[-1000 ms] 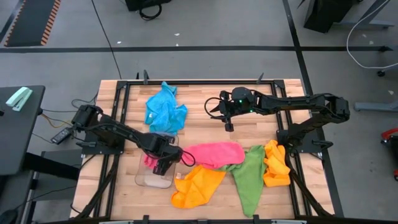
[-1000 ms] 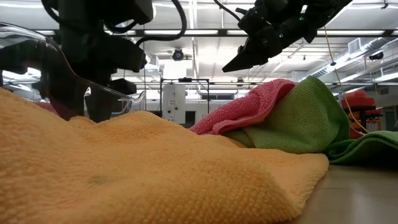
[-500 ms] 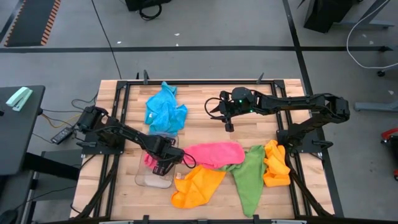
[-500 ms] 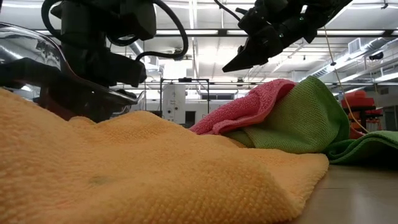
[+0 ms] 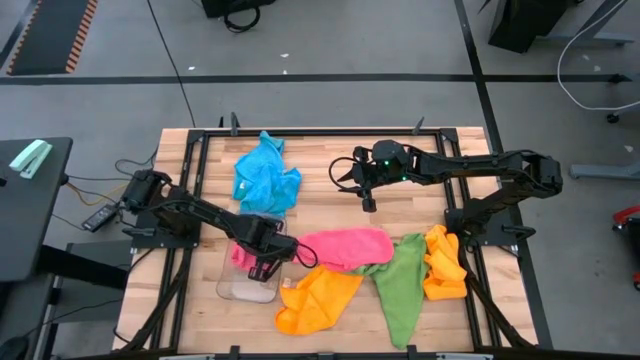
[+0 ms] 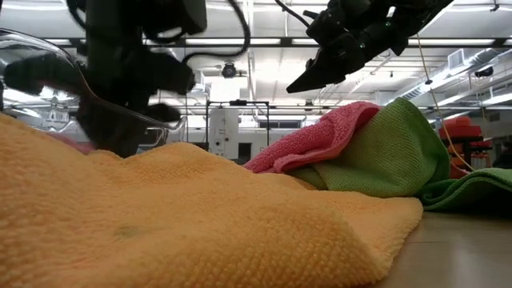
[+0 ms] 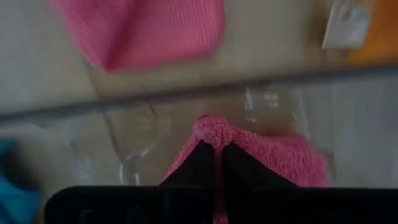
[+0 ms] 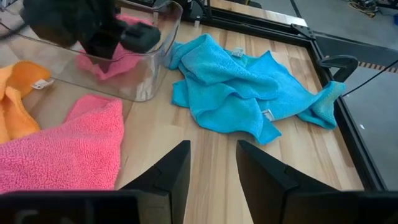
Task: Fold microfiber towels
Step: Put the top pink microfiber cloth into the transparent bin, then fold the pink microfiber cloth
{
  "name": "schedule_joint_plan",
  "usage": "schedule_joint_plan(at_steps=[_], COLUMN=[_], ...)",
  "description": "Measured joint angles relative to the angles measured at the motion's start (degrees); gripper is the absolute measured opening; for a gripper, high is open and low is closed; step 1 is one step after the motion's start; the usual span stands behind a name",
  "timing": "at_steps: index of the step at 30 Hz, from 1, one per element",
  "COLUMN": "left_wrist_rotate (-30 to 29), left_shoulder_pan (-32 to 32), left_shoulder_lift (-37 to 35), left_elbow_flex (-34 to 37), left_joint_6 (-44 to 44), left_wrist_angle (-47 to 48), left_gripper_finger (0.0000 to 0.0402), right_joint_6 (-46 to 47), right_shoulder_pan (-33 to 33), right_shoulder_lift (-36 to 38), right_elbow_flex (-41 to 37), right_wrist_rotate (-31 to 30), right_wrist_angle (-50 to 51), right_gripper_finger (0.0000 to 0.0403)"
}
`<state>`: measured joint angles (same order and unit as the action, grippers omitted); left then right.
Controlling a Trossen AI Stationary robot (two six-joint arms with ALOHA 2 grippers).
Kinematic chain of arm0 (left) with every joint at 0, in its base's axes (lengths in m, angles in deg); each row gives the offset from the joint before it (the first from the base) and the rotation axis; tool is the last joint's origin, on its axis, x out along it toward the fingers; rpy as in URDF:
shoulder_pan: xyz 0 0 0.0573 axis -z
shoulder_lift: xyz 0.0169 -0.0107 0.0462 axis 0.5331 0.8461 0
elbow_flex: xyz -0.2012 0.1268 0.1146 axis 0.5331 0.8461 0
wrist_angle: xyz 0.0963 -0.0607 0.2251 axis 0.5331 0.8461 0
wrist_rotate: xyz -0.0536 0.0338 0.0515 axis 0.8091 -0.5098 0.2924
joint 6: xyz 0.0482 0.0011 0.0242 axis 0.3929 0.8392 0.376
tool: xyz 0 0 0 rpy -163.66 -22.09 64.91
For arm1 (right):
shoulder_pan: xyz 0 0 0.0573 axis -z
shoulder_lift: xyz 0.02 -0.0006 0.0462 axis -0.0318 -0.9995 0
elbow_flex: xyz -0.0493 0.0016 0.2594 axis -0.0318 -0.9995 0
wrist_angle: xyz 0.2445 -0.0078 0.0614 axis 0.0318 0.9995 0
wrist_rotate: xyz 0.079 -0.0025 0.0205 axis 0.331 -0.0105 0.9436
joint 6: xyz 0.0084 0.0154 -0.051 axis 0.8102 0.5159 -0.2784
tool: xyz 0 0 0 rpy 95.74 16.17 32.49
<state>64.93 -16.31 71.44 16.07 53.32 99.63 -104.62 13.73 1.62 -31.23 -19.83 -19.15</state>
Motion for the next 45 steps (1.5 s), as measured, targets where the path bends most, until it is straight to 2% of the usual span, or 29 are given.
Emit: schedule_joint_plan(at_steps=[9,17,21,26,31,35,38,45], left_wrist_rotate=[-8.02,-8.80,-9.01,-10.33,-10.27,-9.79,-8.57,-0.28], left_shoulder_pan=[-1.94,-2.35,-2.35,-2.44,-2.61,-2.62,-2.62,-2.15], left_shoulder_lift=[-1.31,0.04,1.26,1.28,-0.30,-2.00,-3.55,-3.87], left_elbow_flex=[-4.87,-4.91,-4.69,-4.67,-4.75,-5.14,-5.26,-5.24], left_joint_6=[-4.54,-4.42,-3.67,-3.18,-2.05,-1.90,-2.02,-3.59], left_wrist_angle=[6.40,4.07,3.72,4.28,6.98,8.17,9.20,17.36], left_gripper_finger=[0.0019,0.0021,0.0046,0.0104,0.0159,0.0181,0.0183,0.0163], right_joint_6=[-0.48,-0.46,-0.43,-0.39,-0.35,-0.32,-0.07,-0.07], right_shoulder_pan=[0.02,0.02,0.02,0.00,0.00,0.00,0.00,0.00], right_shoulder_lift=[0.00,0.00,0.00,0.00,0.00,0.00,0.00,0.00], right_elbow_flex=[0.00,0.00,0.00,0.00,0.00,0.00,0.00,0.00], right_wrist_rotate=[0.00,0.00,-0.01,0.00,0.00,0.00,0.00,0.00], right_wrist_angle=[0.08,0.17,0.18,0.30,0.22,-0.01,-0.05,-0.02], right_gripper_finger=[0.0138,0.0138,0.0138,0.0138,0.0138,0.0138,0.0138,0.0138])
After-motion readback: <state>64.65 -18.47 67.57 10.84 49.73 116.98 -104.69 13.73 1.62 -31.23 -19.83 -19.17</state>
